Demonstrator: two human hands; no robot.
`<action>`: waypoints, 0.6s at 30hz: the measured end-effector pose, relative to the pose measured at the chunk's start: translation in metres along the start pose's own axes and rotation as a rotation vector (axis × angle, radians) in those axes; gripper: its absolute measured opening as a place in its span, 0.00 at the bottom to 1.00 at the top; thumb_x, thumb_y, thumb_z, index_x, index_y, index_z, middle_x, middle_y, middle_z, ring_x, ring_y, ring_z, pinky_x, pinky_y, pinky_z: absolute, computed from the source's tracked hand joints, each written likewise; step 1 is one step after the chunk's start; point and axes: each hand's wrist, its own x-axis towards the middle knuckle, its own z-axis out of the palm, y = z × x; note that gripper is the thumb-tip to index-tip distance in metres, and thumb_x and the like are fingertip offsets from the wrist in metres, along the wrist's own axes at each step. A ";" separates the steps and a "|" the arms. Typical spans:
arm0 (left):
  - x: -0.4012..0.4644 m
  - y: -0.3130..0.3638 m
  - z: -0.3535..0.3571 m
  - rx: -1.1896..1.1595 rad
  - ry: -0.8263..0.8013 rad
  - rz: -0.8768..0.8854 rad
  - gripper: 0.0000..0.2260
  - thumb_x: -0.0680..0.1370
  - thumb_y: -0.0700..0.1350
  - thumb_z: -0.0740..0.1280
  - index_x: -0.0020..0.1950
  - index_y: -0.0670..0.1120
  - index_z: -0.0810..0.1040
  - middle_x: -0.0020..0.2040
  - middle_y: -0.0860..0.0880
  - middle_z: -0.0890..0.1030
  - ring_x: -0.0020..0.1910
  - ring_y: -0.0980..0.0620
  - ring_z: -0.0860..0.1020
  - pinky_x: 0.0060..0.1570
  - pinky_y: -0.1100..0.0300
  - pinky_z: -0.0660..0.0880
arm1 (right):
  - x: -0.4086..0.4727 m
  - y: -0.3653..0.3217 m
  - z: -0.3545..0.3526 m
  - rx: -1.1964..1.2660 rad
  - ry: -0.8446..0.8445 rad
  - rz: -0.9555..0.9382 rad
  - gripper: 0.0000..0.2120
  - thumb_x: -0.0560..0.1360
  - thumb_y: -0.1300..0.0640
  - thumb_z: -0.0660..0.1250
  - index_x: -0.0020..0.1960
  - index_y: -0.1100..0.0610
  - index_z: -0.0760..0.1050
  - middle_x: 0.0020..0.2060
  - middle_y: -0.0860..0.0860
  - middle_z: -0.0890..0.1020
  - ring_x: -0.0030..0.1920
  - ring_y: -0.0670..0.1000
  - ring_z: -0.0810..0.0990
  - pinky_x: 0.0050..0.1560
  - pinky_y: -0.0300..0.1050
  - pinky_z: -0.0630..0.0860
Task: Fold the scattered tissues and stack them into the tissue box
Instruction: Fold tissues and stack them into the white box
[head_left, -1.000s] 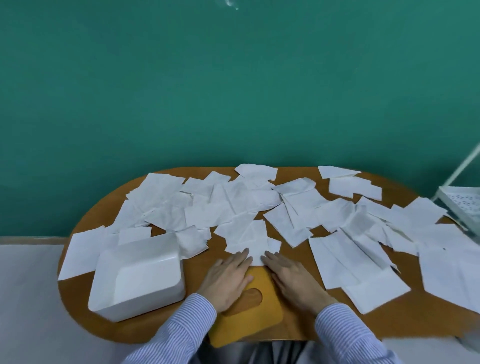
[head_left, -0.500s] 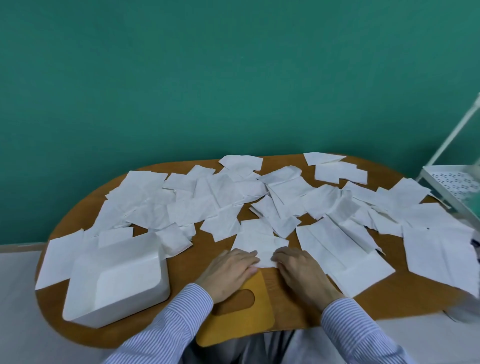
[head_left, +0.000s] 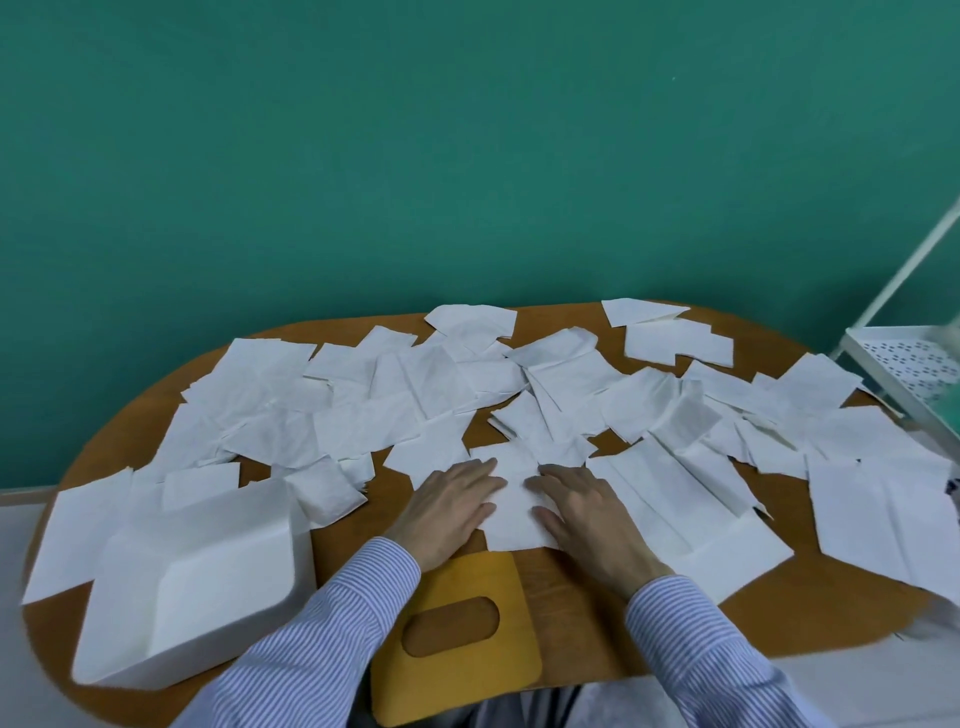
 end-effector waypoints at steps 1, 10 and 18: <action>0.003 -0.002 0.001 -0.001 0.011 0.002 0.20 0.87 0.51 0.53 0.79 0.52 0.63 0.81 0.53 0.59 0.79 0.53 0.56 0.74 0.55 0.56 | 0.002 0.001 0.002 -0.009 -0.011 0.008 0.18 0.82 0.49 0.60 0.71 0.49 0.69 0.71 0.50 0.72 0.69 0.53 0.70 0.66 0.50 0.68; 0.018 -0.012 0.004 -0.038 0.154 0.045 0.16 0.83 0.51 0.63 0.71 0.51 0.73 0.60 0.52 0.73 0.61 0.53 0.68 0.61 0.57 0.65 | 0.014 0.006 -0.002 -0.037 -0.041 0.066 0.16 0.79 0.56 0.61 0.65 0.48 0.66 0.55 0.49 0.75 0.53 0.52 0.71 0.54 0.48 0.68; 0.018 0.000 -0.002 -0.185 0.139 0.004 0.08 0.81 0.49 0.66 0.59 0.50 0.76 0.56 0.54 0.76 0.55 0.55 0.70 0.55 0.58 0.67 | 0.018 0.006 -0.011 0.074 -0.078 0.128 0.17 0.78 0.49 0.63 0.64 0.46 0.61 0.56 0.47 0.77 0.49 0.48 0.68 0.56 0.49 0.64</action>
